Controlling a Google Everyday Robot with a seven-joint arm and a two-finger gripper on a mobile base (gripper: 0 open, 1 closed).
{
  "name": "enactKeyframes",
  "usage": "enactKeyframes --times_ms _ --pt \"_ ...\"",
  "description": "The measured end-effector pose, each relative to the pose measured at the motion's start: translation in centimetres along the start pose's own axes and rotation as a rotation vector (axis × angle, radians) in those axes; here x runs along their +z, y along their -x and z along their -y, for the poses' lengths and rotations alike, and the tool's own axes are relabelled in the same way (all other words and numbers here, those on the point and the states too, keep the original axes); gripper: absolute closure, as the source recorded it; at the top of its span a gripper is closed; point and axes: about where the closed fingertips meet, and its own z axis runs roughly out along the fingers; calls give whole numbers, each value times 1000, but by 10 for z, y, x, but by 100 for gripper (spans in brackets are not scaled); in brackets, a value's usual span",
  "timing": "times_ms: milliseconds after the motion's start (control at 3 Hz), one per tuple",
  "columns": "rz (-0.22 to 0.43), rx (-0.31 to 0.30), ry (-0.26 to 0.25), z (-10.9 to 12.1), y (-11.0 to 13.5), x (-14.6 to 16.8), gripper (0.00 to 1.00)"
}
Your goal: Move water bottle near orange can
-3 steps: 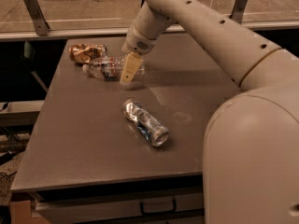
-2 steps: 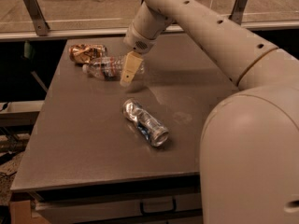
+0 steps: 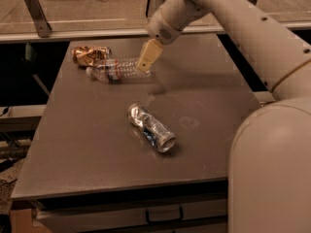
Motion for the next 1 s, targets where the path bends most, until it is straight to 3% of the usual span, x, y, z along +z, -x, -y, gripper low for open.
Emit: enactKeyframes --times_ms 333,667,1000 --pt "148 111 -38 -1 -19 -59 0" --pt "302 225 -107 -11 -51 -131 0" --pt "433 301 -192 -29 -81 -201 0"
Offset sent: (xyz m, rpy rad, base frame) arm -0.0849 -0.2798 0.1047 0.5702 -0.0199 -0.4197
